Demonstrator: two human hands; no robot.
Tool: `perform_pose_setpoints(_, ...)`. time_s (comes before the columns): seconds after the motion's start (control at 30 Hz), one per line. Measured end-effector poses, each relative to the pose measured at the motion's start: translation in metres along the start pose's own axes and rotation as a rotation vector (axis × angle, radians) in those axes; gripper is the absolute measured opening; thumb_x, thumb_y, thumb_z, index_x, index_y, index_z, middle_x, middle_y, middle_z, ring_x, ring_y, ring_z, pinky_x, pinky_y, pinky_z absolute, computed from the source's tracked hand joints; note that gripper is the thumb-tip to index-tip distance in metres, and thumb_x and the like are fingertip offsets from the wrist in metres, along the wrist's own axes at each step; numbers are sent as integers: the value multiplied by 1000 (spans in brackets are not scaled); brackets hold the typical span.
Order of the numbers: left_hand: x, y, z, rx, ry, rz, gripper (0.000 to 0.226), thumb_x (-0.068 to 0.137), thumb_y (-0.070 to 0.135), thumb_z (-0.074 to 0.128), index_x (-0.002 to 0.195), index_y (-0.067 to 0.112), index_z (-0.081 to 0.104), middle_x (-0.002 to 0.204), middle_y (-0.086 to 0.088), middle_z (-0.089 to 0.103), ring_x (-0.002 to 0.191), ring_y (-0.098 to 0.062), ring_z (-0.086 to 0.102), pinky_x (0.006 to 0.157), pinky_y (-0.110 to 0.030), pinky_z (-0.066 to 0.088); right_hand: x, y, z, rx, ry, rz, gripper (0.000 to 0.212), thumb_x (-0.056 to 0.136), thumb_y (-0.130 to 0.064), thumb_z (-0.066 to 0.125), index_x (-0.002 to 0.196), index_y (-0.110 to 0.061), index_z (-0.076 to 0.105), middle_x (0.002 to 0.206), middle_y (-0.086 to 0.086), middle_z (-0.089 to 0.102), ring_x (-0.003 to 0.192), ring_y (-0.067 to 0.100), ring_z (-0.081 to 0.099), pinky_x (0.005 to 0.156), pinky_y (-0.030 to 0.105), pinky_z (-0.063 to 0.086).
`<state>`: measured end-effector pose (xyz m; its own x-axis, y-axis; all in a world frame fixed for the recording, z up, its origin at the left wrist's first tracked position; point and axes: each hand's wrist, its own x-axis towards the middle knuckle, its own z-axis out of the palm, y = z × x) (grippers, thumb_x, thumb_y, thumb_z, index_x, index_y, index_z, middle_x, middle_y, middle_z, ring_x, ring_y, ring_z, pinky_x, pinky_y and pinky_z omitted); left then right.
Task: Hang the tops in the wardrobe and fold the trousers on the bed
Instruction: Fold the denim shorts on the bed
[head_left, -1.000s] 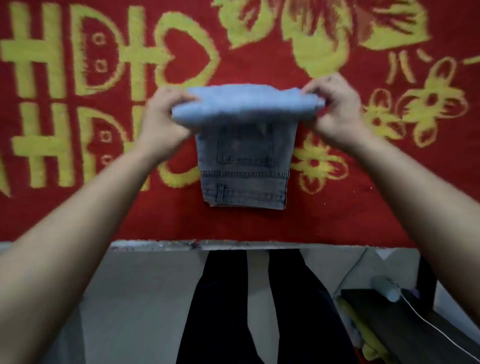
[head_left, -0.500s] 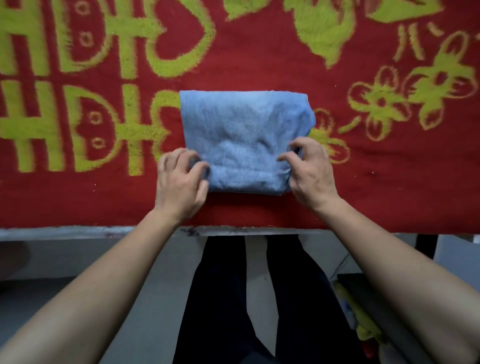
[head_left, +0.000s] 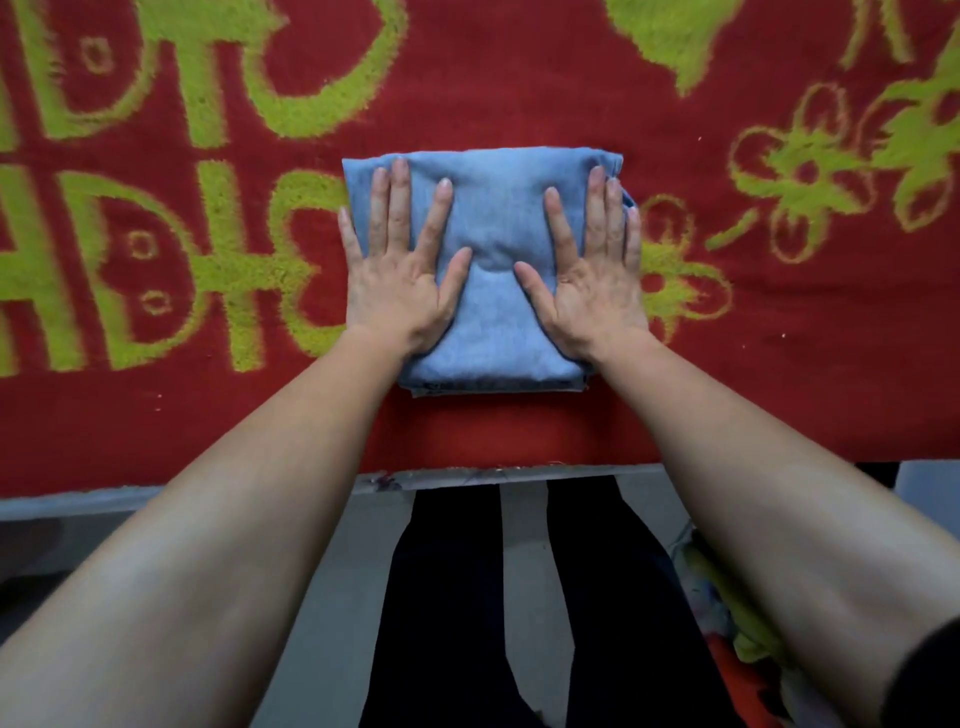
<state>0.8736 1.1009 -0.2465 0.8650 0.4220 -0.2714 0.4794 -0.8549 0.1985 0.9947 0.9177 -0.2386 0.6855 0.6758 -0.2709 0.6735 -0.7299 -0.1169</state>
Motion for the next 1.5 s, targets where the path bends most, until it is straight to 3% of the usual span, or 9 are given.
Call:
perform_pose_setpoints(0.13, -17, 8, -21, -122, -20, -67, 66, 100, 55, 31, 157, 29, 11, 164, -16, -2, 152, -30, -2, 120, -55, 7, -12, -3, -21, 132, -54, 33, 84, 96, -62, 41, 159, -18, 8, 164, 22, -3, 153, 36, -3, 123, 49, 2)
perform_pose_setpoints(0.3, -51, 29, -56, -585, 105, -532, 89, 92, 54, 55, 157, 10, 14, 161, -22, 2, 149, -36, 11, 121, -44, 13, -37, -18, -59, 568, 137, 498, 102, 84, -51, 69, 156, -4, 16, 161, 27, 5, 151, 40, 9, 123, 45, 12)
perform_pose_setpoints(0.57, -94, 5, -38, 21, 7, 358, 96, 68, 38, 67, 151, 4, 33, 158, -24, 22, 148, -38, 18, 117, -60, 15, -88, -30, -45, 75, -64, -303, 97, 71, -29, 64, 153, 5, 23, 160, 30, 14, 150, 44, 10, 121, 54, 16)
perform_pose_setpoints(0.7, -96, 13, -14, 209, -54, 322, 102, 67, 31, 69, 153, 1, 23, 160, -25, 14, 149, -42, 11, 116, -64, 13, -95, -37, -17, -121, -62, -298, 90, 75, -18, 65, 152, 5, 25, 158, 31, 18, 148, 47, 17, 120, 56, 21)
perform_pose_setpoints(0.9, -91, 22, 9, 317, 163, 244, 59, 93, 22, 59, 146, 2, 42, 152, -23, 37, 140, -42, 36, 107, -64, 34, -85, -39, 8, -155, 168, -263, 53, 94, -1, 45, 147, 2, 41, 151, 29, 38, 141, 44, 37, 114, 54, 35)
perform_pose_setpoints(1.07, -86, 21, -15, 225, 134, 294, 46, 88, 11, 47, 132, 9, 60, 138, -18, 57, 125, -37, 56, 99, -56, 46, -84, -35, -18, -128, 146, -317, 50, 92, -4, 38, 138, -4, 56, 140, 22, 54, 129, 38, 54, 100, 46, 51)
perform_pose_setpoints(1.3, -72, 35, -139, 91, 47, 243, 68, 67, 7, 68, 134, 5, 58, 134, -16, 60, 121, -38, 58, 100, -56, 44, -60, -36, -139, 30, 115, -359, 56, 81, -2, 46, 134, -4, 60, 130, 27, 61, 108, 42, 66, 83, 46, 57)
perform_pose_setpoints(1.4, -72, 47, -218, 80, 89, 224, 70, 67, 11, 71, 135, 4, 57, 134, -17, 60, 120, -38, 59, 99, -54, 44, -49, -39, -221, 46, 118, -408, 62, 70, 2, 68, 131, -5, 63, 126, 25, 64, 97, 37, 71, 74, 42, 58)
perform_pose_setpoints(1.5, -85, 60, -297, 92, 106, 160, 69, 75, 17, 64, 142, 9, 48, 141, -12, 55, 128, -32, 52, 104, -49, 39, -51, -44, -303, 73, 88, -471, 65, 71, 2, 69, 134, -6, 60, 127, 23, 64, 100, 37, 69, 75, 44, 58)
